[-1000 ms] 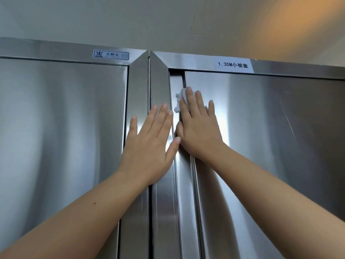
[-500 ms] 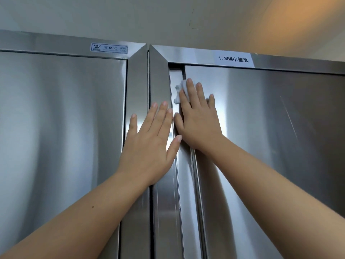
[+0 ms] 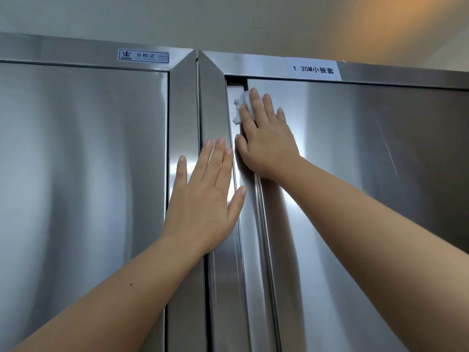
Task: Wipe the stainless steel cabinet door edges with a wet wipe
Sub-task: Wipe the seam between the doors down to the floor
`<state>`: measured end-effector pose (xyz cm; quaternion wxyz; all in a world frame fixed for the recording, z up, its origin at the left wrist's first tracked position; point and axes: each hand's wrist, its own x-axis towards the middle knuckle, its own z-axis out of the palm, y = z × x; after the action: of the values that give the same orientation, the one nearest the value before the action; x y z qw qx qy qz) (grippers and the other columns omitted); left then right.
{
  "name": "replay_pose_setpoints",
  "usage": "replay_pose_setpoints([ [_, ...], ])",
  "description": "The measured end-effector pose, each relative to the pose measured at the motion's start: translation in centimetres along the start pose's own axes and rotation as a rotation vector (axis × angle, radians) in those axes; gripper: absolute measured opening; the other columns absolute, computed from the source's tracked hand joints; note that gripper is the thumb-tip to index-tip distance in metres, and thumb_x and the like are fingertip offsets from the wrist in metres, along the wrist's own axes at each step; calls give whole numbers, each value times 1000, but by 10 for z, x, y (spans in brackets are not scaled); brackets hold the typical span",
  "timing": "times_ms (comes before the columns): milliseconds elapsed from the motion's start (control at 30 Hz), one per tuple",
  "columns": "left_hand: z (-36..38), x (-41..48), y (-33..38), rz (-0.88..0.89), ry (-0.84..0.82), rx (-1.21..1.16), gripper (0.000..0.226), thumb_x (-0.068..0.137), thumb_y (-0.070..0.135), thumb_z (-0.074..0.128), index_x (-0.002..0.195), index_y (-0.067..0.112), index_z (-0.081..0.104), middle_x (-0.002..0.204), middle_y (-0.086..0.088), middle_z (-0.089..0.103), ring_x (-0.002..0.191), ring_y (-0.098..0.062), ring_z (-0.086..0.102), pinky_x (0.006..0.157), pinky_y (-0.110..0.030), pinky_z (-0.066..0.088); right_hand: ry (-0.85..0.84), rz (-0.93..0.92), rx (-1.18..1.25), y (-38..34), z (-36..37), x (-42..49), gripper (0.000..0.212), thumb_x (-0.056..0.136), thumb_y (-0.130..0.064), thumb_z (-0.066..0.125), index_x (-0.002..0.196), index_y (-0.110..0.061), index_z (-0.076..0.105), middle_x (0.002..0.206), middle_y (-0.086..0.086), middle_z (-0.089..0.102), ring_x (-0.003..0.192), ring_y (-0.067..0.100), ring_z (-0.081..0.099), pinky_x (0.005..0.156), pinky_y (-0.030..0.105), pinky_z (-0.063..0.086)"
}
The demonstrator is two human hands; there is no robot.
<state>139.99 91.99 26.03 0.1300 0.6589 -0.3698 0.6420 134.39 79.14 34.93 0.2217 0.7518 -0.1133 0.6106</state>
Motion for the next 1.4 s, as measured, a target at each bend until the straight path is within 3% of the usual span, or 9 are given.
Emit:
replay_pose_setpoints([
  [100, 2, -4, 8, -24, -6, -1, 73, 87, 48, -1, 148, 8, 9, 156, -6, 4, 144, -21, 0, 114, -46, 3, -11, -16, 12, -2, 2, -20, 60, 98, -31, 29, 150, -9, 9, 157, 13, -10, 143, 31, -6, 113, 43, 1],
  [267, 3, -21, 18, -10, 20, 31, 69, 91, 43, 14, 143, 0, 28, 152, -16, 22, 141, -31, 19, 111, -51, 15, -29, -36, 64, -5, 4, -55, 60, 98, -31, 31, 149, -9, 10, 157, 13, -9, 144, 31, -7, 113, 39, 3],
  [400, 3, -32, 21, 5, 12, 50, 67, 92, 41, 20, 141, -3, 32, 150, -19, 27, 139, -33, 24, 108, -54, 22, -88, -72, 40, -8, 6, -85, 61, 98, -32, 30, 149, -8, 8, 156, 16, -11, 143, 32, -8, 113, 40, 4],
  [567, 5, -45, 24, 13, 10, 59, 67, 90, 40, 25, 139, -5, 35, 148, -21, 29, 137, -35, 27, 105, -55, 26, -119, -31, 94, -9, -1, -63, 62, 98, -33, 30, 150, -9, 6, 155, 14, -15, 143, 30, -11, 113, 40, 0],
  [733, 7, -52, 26, 7, 10, 66, 66, 91, 40, 24, 141, -4, 32, 149, -19, 26, 138, -34, 25, 107, -55, 20, -117, 39, 147, -14, 0, -44, 61, 98, -33, 28, 150, -10, 5, 155, 12, -17, 143, 29, -12, 113, 42, -1],
  [900, 10, -61, 29, 7, 49, 24, 65, 91, 39, 26, 141, -3, 31, 150, -19, 26, 138, -33, 24, 107, -55, 17, -80, -43, 133, -17, 11, -112, 63, 96, -29, 31, 150, -10, 3, 155, 14, -15, 143, 30, -11, 111, 40, -3],
  [1067, 11, -72, 32, 13, 77, -1, 61, 91, 34, 28, 140, -3, 32, 148, -19, 29, 137, -33, 26, 105, -56, 16, -143, 6, 171, -24, 11, -128, 62, 97, -30, 30, 150, -13, 3, 155, 12, -17, 143, 27, -15, 111, 40, -7],
  [1267, 11, -85, 32, 22, 60, -10, 62, 89, 34, 31, 140, -1, 32, 148, -17, 30, 137, -31, 26, 106, -54, 18, -122, 38, 184, -23, 8, -108, 63, 97, -35, 32, 150, -16, 4, 156, 10, -17, 143, 25, -13, 111, 42, -3],
  [1400, 12, -96, 31, 48, 76, -6, 61, 90, 34, 32, 140, -1, 34, 147, -17, 32, 137, -30, 28, 106, -53, 19, -90, 9, 227, -31, 16, -153, 66, 94, -29, 45, 149, -8, 15, 156, 16, -3, 144, 33, -3, 113, 48, 6],
])
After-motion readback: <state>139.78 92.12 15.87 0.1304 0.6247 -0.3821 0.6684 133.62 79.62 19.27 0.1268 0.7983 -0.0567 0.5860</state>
